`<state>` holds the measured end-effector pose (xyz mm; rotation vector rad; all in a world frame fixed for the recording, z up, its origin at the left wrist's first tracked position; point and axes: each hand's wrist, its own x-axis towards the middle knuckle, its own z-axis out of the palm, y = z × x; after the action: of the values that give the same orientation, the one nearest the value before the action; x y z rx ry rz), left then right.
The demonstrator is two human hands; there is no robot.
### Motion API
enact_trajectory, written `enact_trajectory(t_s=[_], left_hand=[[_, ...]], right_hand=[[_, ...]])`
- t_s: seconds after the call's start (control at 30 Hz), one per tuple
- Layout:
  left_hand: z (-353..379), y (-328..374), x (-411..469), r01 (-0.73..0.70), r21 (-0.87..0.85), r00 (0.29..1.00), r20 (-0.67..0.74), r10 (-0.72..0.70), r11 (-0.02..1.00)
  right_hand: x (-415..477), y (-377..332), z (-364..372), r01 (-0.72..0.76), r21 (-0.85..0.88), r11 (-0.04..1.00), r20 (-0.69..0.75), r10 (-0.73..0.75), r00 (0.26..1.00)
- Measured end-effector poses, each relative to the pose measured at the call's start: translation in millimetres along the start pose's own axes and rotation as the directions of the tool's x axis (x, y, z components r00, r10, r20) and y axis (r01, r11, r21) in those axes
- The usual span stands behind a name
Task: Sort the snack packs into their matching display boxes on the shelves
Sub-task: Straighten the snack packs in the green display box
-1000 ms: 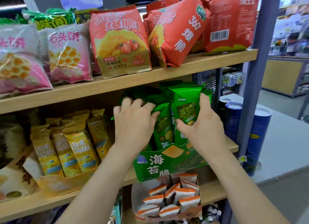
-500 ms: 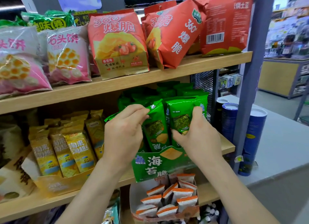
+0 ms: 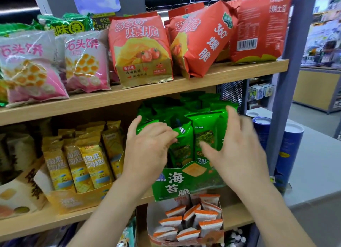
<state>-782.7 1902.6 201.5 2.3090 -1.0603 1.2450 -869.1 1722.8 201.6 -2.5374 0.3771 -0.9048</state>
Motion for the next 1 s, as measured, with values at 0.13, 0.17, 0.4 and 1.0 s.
enact_trajectory(t_s=[0.13,0.17,0.4,1.0], left_hand=[[-15.5,7.2,1.4,0.038,-0.034,0.993,0.115,-0.033,0.999],[-20.0,7.0,1.7,0.084,-0.031,0.984,0.163,-0.078,0.996],[-29.8,-5.8,-4.0,0.24,-0.173,0.925,0.339,-0.171,0.955],[11.9,63.6,4.2,0.196,-0.409,0.966,0.237,-0.104,0.891]], right_hand=[[8.3,-15.0,-6.4,0.319,-0.118,0.94,-0.104,-0.331,0.938],[10.9,-15.8,-1.6,0.35,-0.131,0.928,-0.029,-0.356,0.934],[9.5,-6.7,8.9,0.407,-0.14,0.903,-0.012,-0.412,0.911],[21.4,38.4,14.9,0.069,0.553,0.831,-0.14,0.011,0.99]])
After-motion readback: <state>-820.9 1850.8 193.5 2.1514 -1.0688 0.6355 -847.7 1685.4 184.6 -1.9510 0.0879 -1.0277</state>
